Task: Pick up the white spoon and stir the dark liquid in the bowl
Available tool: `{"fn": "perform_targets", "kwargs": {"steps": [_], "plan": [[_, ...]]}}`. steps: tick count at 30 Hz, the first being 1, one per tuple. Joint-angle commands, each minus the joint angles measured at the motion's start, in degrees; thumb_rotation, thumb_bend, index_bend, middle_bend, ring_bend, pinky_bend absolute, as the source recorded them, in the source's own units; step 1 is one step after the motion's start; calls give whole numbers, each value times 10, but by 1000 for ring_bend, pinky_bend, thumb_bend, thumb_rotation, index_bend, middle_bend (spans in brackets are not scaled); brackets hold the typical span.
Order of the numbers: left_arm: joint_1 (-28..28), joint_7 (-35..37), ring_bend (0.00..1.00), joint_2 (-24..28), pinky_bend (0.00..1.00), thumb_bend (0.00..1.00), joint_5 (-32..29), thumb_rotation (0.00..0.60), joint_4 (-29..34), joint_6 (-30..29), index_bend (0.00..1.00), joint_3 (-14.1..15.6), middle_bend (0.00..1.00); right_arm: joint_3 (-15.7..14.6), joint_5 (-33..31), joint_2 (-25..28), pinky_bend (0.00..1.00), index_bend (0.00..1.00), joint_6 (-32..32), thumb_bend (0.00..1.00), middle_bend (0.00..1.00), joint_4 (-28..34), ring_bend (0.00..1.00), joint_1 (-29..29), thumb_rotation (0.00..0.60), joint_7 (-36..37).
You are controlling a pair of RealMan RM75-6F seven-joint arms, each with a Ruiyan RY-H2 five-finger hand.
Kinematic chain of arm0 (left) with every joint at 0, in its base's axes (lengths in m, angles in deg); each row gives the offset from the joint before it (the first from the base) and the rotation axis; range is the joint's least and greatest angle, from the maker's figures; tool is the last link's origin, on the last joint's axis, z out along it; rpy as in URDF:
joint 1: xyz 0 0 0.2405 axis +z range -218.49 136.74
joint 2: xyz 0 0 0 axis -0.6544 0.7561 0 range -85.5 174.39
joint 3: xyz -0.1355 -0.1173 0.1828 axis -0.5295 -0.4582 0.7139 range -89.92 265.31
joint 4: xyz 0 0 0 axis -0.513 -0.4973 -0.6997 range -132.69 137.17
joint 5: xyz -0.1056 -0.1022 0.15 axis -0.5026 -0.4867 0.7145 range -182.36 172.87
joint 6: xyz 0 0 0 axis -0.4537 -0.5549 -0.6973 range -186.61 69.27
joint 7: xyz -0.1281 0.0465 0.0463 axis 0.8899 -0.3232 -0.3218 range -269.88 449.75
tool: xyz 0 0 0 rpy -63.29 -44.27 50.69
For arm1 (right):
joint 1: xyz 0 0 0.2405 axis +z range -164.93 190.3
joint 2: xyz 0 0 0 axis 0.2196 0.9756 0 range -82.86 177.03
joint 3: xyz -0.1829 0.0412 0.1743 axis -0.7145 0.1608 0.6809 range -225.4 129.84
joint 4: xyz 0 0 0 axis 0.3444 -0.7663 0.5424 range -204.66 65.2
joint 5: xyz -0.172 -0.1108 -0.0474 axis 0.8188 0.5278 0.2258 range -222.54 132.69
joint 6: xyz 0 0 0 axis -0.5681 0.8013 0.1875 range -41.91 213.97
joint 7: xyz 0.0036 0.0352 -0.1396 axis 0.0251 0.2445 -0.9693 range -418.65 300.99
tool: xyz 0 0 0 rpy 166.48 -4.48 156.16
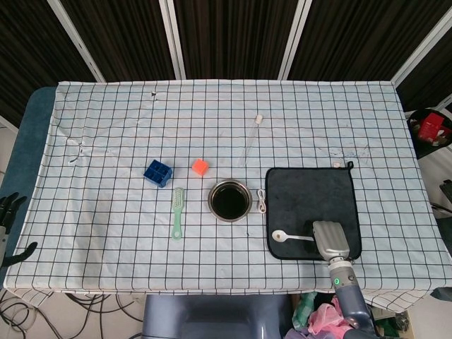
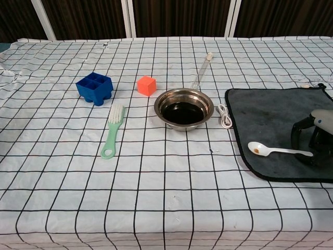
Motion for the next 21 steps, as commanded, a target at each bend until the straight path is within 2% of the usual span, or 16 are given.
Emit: {"fn": "perform_targets", "kwargs": {"steps": [1, 9, 15, 21], "plan": [[-1, -1, 0, 0, 0, 223, -2, 600, 0, 2, 87, -1, 26, 1, -1, 1, 1000, 610, -2, 397, 1000, 1, 1000, 1, 600, 0], [-2, -3, 0, 0, 0, 222, -4, 600, 1, 4, 87, -1, 26, 15, 4, 17, 1000, 613, -3, 397, 1000, 9, 1000, 3, 600, 13], [0, 3, 0, 2, 0, 222, -5, 600, 1, 1, 87, -3, 26, 46, 27, 74, 1000, 613, 16, 396, 1000, 39, 1000, 9, 600, 21], [2, 7, 0, 1, 0, 223, 4, 600, 0, -8, 87, -3, 26, 71, 80, 134, 1000, 615, 38, 396, 1000, 48, 1000, 33, 600, -29]]}}
